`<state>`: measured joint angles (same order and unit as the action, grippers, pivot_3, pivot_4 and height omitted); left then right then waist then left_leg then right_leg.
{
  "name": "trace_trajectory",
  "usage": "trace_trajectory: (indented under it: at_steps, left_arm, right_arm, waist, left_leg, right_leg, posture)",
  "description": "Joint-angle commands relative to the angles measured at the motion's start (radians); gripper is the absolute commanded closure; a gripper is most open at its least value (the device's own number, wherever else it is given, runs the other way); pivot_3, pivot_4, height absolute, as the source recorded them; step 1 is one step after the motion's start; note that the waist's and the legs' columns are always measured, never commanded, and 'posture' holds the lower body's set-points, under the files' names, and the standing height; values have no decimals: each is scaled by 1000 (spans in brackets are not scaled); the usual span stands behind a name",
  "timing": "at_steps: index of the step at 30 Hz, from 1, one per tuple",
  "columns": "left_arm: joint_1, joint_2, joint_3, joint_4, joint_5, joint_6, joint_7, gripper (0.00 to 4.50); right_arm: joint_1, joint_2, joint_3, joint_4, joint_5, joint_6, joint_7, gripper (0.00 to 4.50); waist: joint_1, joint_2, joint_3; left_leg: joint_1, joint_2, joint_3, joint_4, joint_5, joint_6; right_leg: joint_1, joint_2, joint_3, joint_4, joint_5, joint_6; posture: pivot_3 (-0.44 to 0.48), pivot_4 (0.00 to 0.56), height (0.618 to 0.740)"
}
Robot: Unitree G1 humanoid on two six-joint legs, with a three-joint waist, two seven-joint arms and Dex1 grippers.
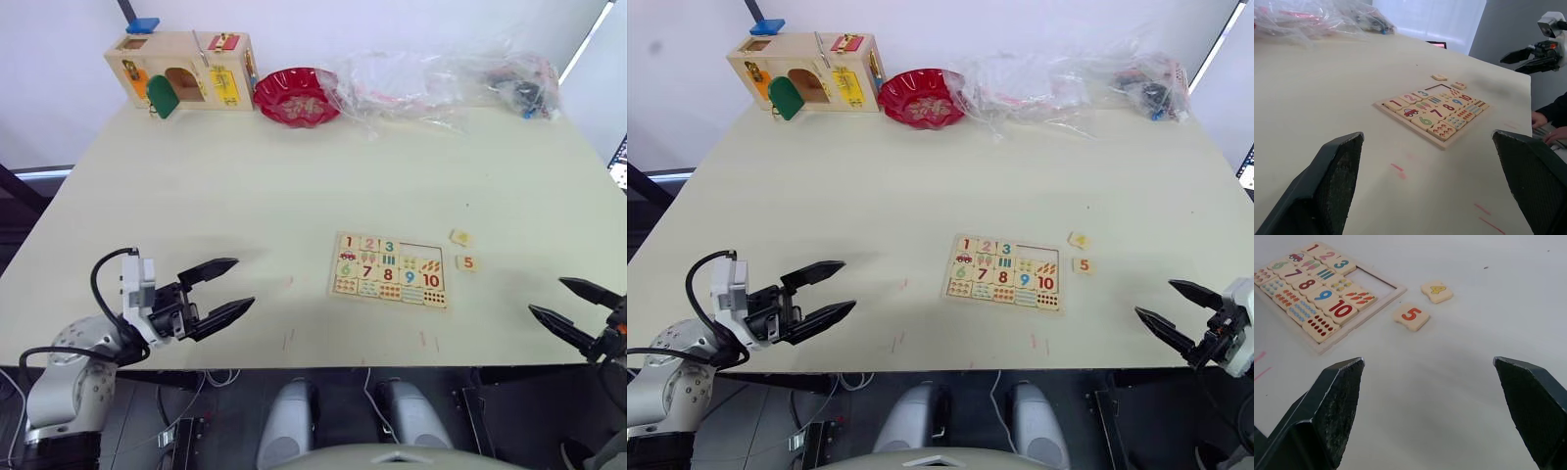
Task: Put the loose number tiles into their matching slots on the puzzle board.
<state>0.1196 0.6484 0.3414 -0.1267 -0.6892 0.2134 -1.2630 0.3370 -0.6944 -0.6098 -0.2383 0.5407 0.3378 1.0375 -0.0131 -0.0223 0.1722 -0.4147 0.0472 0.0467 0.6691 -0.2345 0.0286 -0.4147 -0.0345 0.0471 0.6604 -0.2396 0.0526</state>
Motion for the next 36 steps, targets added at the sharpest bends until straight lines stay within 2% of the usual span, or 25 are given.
trace_trajectory:
  at_steps: [1, 3, 7, 11, 14, 24, 30, 36]
  left_arm:
    - [-18, 6, 6, -30, -15, 13, 23, 0]
    - [-36, 4, -2, -32, -3, -10, 17, 0]
    - [-74, -20, -20, -26, 4, -58, 1, 0]
    - [-138, 27, -44, 35, -31, -27, -121, 0]
    - [-173, 42, -51, 65, -49, -8, -168, 0]
    - [-213, 41, -54, 86, -56, 14, -199, 0]
    - [-231, 51, -29, 102, -75, 21, -207, 0]
    - [-226, 45, -4, 104, -87, 24, -195, 0]
  right_arm:
    - [-22, -20, 3, -17, -9, -33, -18, 71]
    - [-54, -48, 48, -12, -75, -81, -27, 71]
    - [-194, -113, 140, 71, -77, -88, 28, 71]
    - [-372, -191, 286, 227, -118, -137, 174, 71]
    - [-480, -224, 365, 335, -140, -158, 251, 71]
    - [-858, -143, 536, 660, -260, -91, 177, 71]
    - [-962, -119, 631, 797, -346, -103, 198, 71]
    - [-1026, -90, 667, 900, -399, -120, 189, 71]
  waist:
    - [0, 0, 0]
    - [0, 0, 0]
    - [-2, 0, 0]
    - [-1, 0, 0]
    - [0, 0, 1]
    - [-4, 0, 1]
    - [0, 0, 1]
    - [-5, 1, 1]
  left_leg:
    - [0, 0, 0, 0, 0, 0]
    - [0, 0, 0, 0, 0, 0]
    - [0, 0, 1, 0, 0, 0]
    - [0, -4, 3, 0, 0, 0]
    - [-1, -4, 3, 0, 0, 0]
    - [-1, -5, 3, 0, 0, 0]
    - [-2, -5, 2, 0, 0, 0]
    - [-2, -5, 3, 0, 0, 0]
  right_leg:
    - [0, 0, 0, 0, 0, 0]
    - [0, 0, 0, 0, 0, 0]
    - [0, 0, 1, 0, 0, 0]
    - [0, 1, -1, 0, 2, -4]
    - [0, 2, -1, 0, 2, -4]
    - [-1, 1, -1, 1, 3, -4]
    - [-1, 1, -1, 0, 3, -4]
    - [-1, 0, -1, 0, 3, -4]
  posture:
    - [0, 150, 740]
    - [0, 150, 740]
    - [0, 150, 740]
    - [0, 150, 740]
    - [0, 150, 740]
    - [0, 150, 740]
    - [0, 150, 740]
    - [0, 150, 740]
